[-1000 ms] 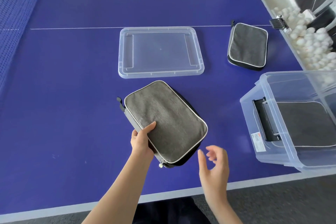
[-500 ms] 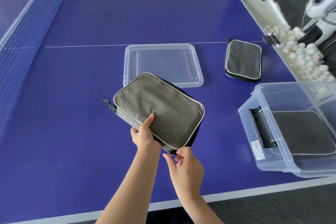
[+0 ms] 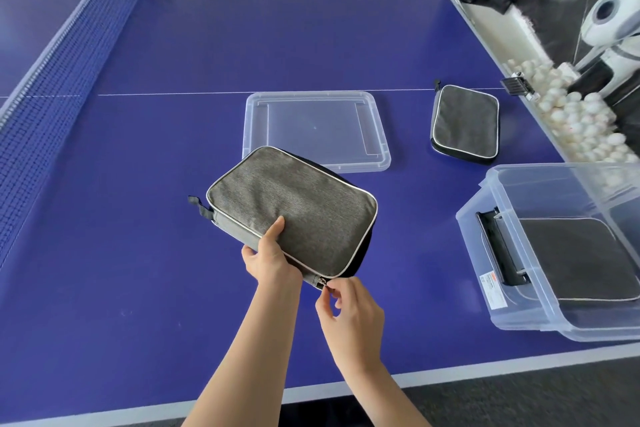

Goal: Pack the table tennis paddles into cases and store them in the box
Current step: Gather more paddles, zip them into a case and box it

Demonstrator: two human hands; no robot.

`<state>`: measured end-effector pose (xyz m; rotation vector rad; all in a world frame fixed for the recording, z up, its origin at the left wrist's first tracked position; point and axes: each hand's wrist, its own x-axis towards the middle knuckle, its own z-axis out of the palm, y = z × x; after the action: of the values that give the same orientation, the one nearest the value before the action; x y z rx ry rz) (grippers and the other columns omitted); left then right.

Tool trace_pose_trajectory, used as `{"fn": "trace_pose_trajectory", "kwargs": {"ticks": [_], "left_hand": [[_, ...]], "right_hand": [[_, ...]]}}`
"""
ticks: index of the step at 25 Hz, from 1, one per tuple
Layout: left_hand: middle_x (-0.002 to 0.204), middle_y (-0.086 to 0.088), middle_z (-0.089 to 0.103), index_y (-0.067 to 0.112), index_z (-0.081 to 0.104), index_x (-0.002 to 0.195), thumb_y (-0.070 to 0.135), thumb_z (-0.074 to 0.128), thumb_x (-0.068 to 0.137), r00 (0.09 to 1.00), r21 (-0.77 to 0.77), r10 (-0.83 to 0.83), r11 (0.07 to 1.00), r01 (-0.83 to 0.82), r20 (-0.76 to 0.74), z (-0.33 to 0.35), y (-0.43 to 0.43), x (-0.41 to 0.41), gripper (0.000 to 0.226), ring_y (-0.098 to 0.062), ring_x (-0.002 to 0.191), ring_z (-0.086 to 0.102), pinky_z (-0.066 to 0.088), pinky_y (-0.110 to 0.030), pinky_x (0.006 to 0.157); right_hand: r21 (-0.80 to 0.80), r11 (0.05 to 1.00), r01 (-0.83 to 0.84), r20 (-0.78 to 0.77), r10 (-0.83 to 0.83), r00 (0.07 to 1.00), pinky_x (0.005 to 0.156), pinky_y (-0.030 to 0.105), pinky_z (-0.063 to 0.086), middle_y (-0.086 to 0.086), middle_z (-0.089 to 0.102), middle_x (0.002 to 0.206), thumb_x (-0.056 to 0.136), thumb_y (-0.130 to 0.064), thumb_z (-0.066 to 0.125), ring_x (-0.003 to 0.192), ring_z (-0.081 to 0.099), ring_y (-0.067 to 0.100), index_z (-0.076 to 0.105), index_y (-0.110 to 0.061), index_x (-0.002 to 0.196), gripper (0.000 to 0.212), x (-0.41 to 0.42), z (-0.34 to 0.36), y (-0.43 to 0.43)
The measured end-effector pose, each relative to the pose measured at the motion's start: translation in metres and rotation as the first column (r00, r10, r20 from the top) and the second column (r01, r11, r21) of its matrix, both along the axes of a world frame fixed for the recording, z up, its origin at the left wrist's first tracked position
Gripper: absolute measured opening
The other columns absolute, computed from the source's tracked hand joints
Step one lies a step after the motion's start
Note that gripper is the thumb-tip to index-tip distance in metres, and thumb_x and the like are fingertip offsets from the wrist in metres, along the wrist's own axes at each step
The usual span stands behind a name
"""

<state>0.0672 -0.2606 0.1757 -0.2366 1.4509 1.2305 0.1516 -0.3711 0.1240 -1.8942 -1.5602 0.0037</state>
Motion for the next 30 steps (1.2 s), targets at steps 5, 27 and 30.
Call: {"fn": "trace_pose_trajectory", "kwargs": {"ticks": [5, 27, 30], "left_hand": [[0.093, -0.001, 0.063, 0.013, 0.051, 0.097, 0.008, 0.081, 0.067, 0.999, 0.004, 0.027, 1.0, -0.027, -0.018, 0.001, 0.0, -0.006, 0.043, -0.019, 0.078, 0.062, 0.054, -0.035, 0.071], [0.088, 0.002, 0.061, 0.014, 0.05, 0.093, 0.008, 0.08, 0.068, 0.999, 0.011, 0.035, 0.999, -0.035, -0.001, 0.013, 0.007, -0.013, 0.039, -0.017, 0.075, 0.06, 0.048, -0.03, 0.059], [0.087, 0.002, 0.06, 0.013, 0.05, 0.096, 0.009, 0.079, 0.068, 0.999, 0.01, 0.032, 0.999, -0.032, -0.008, 0.014, 0.008, -0.015, 0.041, -0.015, 0.073, 0.059, 0.045, -0.028, 0.055]], "right_hand": [[-0.002, 0.998, -0.063, 0.082, 0.063, 0.995, 0.033, 0.021, 0.038, -0.006, 0.056, 0.056, 0.083, -0.025, 0.054, 0.042, 0.048, 0.01, 0.068, -0.014, 0.076, 0.019, -0.001, -0.005, -0.002], [-0.04, 0.975, -0.219, 0.332, 0.22, 0.917, 0.032, 0.017, 0.028, -0.003, 0.039, 0.044, 0.064, -0.005, 0.071, 0.035, 0.029, 0.011, 0.053, -0.013, 0.053, 0.022, 0.0, 0.019, 0.009], [-0.018, 0.985, -0.172, 0.178, 0.173, 0.969, 0.032, 0.017, 0.036, -0.004, 0.048, 0.047, 0.075, -0.016, 0.065, 0.035, 0.042, 0.009, 0.057, -0.014, 0.061, 0.017, -0.001, 0.016, 0.006]]}}
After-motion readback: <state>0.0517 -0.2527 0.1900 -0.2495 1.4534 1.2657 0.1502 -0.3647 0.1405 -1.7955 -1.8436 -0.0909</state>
